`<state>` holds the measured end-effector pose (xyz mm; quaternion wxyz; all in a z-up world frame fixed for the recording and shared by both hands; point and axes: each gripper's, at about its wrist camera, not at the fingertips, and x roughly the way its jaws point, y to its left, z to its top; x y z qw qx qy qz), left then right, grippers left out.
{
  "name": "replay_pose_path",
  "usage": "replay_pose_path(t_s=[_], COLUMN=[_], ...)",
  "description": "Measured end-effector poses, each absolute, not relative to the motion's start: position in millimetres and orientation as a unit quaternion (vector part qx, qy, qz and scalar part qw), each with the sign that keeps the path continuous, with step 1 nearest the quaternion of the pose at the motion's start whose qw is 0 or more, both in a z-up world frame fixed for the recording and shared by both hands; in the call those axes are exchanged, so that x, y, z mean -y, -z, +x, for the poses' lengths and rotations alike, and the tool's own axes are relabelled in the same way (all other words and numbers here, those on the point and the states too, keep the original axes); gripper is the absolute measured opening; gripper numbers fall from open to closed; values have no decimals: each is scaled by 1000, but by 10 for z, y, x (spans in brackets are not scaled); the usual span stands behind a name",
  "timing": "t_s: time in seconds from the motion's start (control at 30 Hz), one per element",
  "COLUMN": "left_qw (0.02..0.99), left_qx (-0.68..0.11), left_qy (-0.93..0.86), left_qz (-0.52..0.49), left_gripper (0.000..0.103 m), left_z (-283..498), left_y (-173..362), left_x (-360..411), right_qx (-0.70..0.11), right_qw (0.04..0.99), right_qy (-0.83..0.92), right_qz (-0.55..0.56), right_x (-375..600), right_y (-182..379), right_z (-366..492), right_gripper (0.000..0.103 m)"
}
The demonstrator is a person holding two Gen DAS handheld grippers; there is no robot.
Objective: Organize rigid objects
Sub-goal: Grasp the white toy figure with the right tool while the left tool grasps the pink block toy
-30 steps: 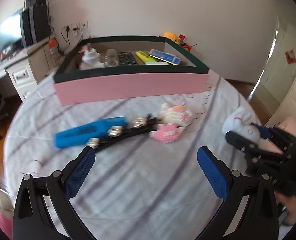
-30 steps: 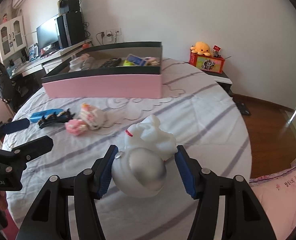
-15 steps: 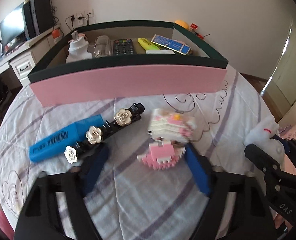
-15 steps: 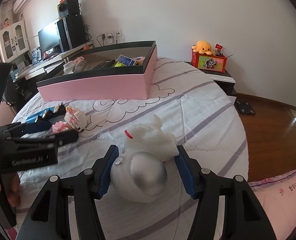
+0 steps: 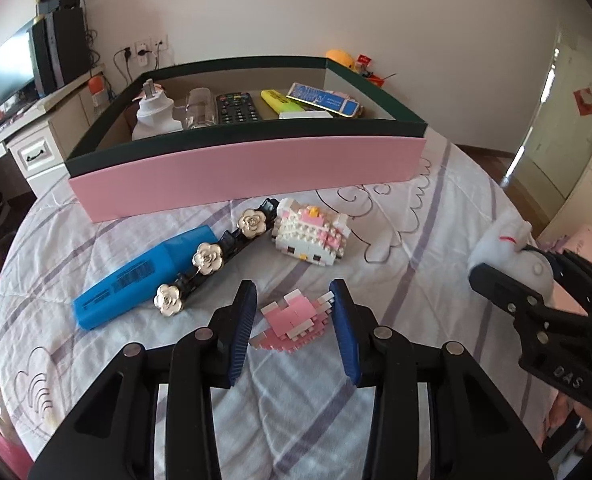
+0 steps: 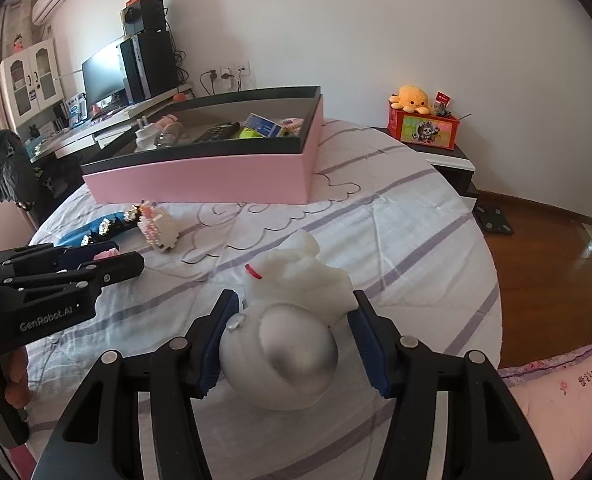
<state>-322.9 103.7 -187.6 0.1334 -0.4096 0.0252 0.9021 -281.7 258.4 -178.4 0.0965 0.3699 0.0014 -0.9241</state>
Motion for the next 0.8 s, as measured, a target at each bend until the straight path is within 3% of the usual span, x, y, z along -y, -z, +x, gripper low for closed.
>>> replay_pose_path(t_s=[0.6, 0.8], left_qw=[140, 140], left_qx=[-27, -30], left_qy=[-922, -933], left_qz=[-361, -330], left_gripper=[38, 38], left_z=[-2924, -2908], left_y=[1456, 1206], left_x=[-685, -652], right_qx=[-25, -42], right_qw=[111, 117], right_qy=[926, 937], right_qz=[360, 328], right_x=[-2211, -2090], right_y=[1566, 1237], right_z=[-2734, -2687], right_gripper=[55, 55])
